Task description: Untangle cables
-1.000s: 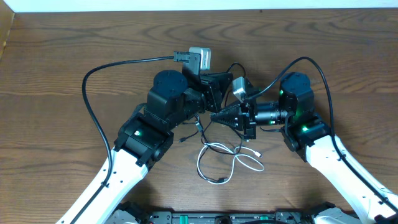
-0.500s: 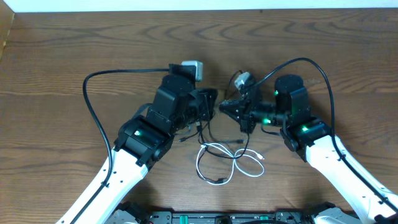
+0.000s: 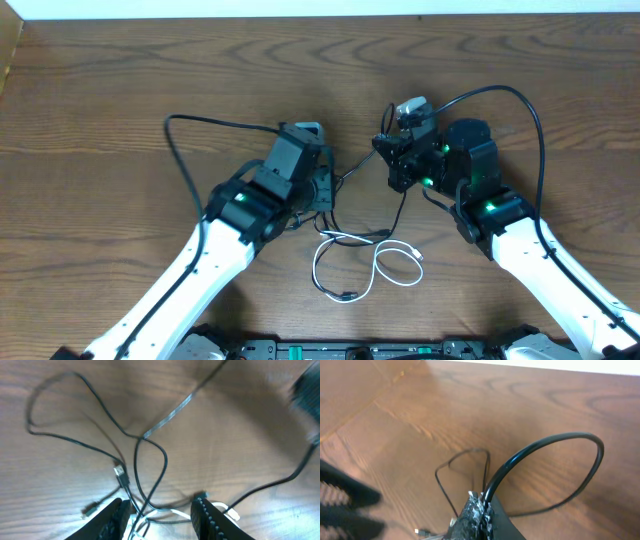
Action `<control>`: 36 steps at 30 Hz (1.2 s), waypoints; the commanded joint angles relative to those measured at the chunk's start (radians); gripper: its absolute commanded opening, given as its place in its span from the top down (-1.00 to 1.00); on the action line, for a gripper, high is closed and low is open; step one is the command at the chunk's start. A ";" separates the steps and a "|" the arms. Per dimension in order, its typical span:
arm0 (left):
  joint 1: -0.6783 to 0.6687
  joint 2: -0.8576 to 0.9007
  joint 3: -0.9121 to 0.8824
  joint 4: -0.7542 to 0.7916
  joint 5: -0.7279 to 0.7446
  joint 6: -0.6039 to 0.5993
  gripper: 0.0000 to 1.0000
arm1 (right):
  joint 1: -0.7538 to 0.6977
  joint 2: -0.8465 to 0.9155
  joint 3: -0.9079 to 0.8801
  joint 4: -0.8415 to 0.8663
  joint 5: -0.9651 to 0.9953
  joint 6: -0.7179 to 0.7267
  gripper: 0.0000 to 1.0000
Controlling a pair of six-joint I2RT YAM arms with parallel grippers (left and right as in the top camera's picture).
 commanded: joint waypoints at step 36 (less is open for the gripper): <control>-0.002 0.310 -0.004 -0.054 0.122 0.011 0.10 | -0.831 -0.076 0.042 -0.268 0.508 -0.150 0.98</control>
